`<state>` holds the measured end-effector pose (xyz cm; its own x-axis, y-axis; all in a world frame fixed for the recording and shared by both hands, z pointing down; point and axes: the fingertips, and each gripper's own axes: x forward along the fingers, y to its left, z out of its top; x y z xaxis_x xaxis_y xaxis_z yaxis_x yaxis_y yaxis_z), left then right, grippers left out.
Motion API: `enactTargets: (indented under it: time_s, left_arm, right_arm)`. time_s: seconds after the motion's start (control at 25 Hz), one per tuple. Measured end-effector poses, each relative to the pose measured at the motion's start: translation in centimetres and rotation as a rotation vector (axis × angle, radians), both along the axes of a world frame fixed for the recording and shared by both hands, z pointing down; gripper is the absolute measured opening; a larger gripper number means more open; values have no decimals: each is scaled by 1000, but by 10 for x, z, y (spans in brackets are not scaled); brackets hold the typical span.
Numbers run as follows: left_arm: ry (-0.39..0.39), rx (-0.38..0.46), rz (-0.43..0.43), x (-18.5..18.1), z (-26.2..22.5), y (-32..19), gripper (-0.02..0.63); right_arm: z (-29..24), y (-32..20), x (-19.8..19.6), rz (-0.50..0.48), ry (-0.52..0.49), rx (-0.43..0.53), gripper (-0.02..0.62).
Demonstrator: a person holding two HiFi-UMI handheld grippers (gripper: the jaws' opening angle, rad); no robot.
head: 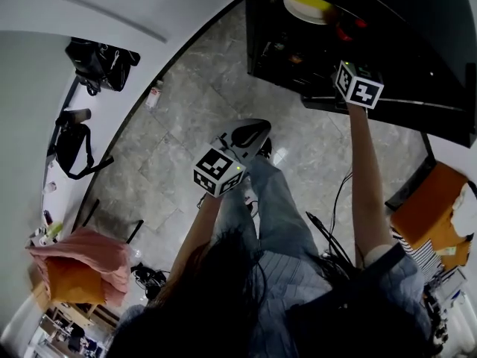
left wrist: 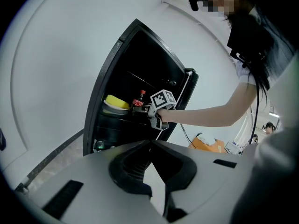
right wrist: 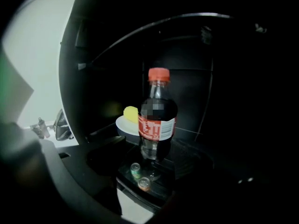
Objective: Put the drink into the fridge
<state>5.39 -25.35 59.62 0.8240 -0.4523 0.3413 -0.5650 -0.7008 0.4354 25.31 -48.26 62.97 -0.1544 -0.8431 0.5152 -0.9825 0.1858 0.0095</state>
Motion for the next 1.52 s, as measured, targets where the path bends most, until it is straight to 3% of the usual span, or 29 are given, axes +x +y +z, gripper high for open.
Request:
enactTargets:
  time_s: [0.28, 0.84, 1.32, 1.52]
  left_arm:
    - [18, 7, -27, -28, -13, 24, 9]
    - [30, 77, -42, -96, -68, 111, 9]
    - [50, 162, -85, -157, -124, 169, 9]
    - [84, 178, -109, -178, -143, 187, 9]
  right_arm:
    - [-37, 43, -33, -43, -59, 61, 310]
    - [-116, 194, -169, -231, -248, 97, 307]
    - [-170, 299, -240, -236, -369, 96, 308]
    - [-183, 343, -256, -248, -365, 87, 307]
